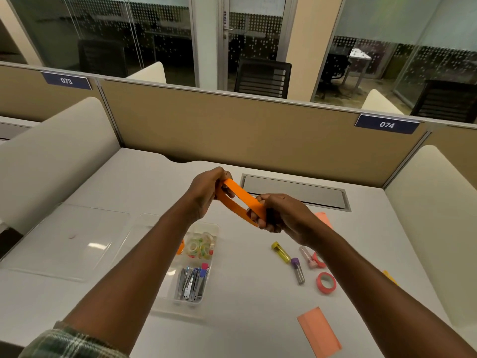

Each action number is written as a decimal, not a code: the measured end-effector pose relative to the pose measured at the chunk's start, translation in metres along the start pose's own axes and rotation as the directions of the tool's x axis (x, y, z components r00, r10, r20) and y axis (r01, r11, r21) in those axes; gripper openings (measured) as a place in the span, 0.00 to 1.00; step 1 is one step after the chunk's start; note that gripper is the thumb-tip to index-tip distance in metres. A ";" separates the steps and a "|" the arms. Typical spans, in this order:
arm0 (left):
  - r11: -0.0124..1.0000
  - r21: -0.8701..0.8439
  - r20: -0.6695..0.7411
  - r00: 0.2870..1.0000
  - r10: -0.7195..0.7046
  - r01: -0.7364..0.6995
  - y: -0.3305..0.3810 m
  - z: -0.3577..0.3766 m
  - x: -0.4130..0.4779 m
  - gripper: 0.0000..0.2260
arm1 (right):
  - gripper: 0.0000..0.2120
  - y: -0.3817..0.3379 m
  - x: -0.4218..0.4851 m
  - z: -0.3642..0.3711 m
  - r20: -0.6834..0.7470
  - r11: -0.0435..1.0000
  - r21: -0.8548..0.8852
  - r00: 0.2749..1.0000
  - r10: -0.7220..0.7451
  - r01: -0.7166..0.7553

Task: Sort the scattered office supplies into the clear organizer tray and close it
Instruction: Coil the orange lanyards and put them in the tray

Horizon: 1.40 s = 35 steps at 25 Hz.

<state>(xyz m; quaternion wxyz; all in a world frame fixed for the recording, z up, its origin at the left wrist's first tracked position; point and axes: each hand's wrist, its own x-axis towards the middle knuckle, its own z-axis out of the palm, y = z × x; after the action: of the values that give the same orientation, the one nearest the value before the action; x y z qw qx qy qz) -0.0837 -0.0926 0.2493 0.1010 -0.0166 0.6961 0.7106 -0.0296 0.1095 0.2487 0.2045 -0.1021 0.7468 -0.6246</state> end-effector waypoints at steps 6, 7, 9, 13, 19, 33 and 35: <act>0.959 0.279 0.257 0.959 -0.116 0.042 -0.031 0.012 -0.009 0.14 | 0.15 -0.009 0.006 0.012 -0.049 0.884 0.464 0.998 -0.037 0.056; 0.955 0.297 0.291 0.952 -0.092 0.002 -0.035 0.015 -0.010 0.14 | 0.13 -0.010 0.008 0.014 -0.101 0.898 0.436 0.995 -0.019 0.062; 0.971 0.215 0.245 0.968 0.048 -0.102 -0.035 0.021 -0.011 0.13 | 0.13 -0.009 0.010 0.018 -0.194 0.927 0.373 0.980 0.043 0.033; 0.976 0.079 0.214 0.960 0.182 -0.202 -0.036 0.025 -0.013 0.11 | 0.15 -0.010 0.012 0.019 -0.260 0.929 0.370 0.958 0.118 -0.014; 0.981 0.090 0.193 0.969 0.153 -0.172 -0.047 0.029 -0.016 0.12 | 0.13 -0.017 0.016 0.020 -0.248 0.902 0.432 0.959 0.140 -0.020; 0.972 0.231 0.219 0.976 -0.009 -0.043 -0.085 0.015 -0.007 0.14 | 0.13 -0.052 0.022 0.003 -0.248 0.860 0.504 0.968 0.049 0.085; 0.974 0.214 0.206 0.978 0.033 -0.078 -0.077 0.014 -0.004 0.19 | 0.12 -0.051 0.023 0.005 -0.246 0.873 0.484 0.967 0.060 0.069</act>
<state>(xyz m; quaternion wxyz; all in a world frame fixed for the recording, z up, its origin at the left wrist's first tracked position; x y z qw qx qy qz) -0.0656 -0.0783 0.1746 0.1520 0.0864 0.7573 0.6293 -0.0536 0.0851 0.2937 0.1251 0.0318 0.5845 -0.8010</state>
